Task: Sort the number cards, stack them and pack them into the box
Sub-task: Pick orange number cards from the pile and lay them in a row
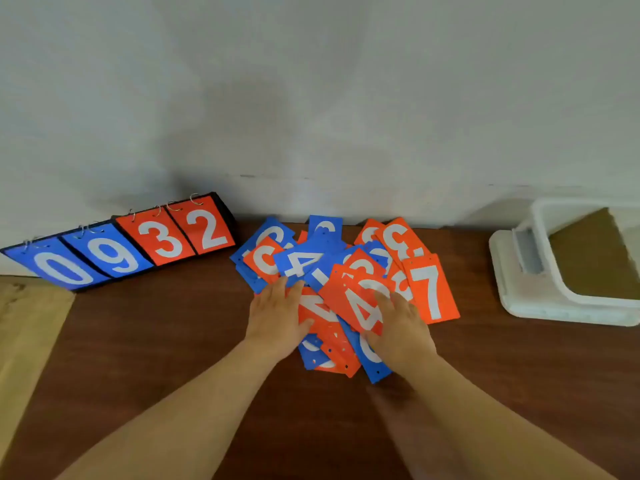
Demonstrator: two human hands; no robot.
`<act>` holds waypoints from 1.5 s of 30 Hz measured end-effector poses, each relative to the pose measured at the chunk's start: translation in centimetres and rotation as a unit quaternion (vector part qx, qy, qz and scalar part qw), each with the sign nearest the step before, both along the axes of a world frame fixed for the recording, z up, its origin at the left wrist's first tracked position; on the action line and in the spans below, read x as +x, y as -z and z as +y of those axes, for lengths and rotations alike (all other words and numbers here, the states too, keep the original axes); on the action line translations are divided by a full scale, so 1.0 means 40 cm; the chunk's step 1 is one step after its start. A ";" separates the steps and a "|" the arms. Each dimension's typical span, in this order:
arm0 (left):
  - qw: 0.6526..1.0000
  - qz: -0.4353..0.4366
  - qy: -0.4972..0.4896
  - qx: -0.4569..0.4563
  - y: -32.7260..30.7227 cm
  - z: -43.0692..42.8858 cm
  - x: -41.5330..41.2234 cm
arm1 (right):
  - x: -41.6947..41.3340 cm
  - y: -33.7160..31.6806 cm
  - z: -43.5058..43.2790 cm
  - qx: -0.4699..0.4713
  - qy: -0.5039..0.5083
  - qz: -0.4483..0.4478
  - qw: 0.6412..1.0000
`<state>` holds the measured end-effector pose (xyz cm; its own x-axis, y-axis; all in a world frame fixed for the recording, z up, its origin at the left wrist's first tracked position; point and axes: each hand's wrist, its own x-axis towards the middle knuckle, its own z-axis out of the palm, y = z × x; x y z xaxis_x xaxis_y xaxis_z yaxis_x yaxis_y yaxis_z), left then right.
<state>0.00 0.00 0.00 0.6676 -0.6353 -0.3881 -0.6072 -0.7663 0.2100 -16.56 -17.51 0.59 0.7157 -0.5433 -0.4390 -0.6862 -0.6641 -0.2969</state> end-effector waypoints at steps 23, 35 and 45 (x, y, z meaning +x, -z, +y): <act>0.994 0.035 -0.082 -0.063 0.074 0.001 -0.005 | -0.032 0.065 -0.019 0.034 0.158 -0.069 0.984; 0.967 0.096 -0.175 -0.157 0.045 0.008 -0.037 | -0.065 -0.002 -0.010 0.045 0.239 -0.120 0.963; 0.890 0.195 -0.332 -0.243 -0.137 0.236 -0.041 | -0.148 -0.063 0.004 0.192 0.325 -0.174 0.910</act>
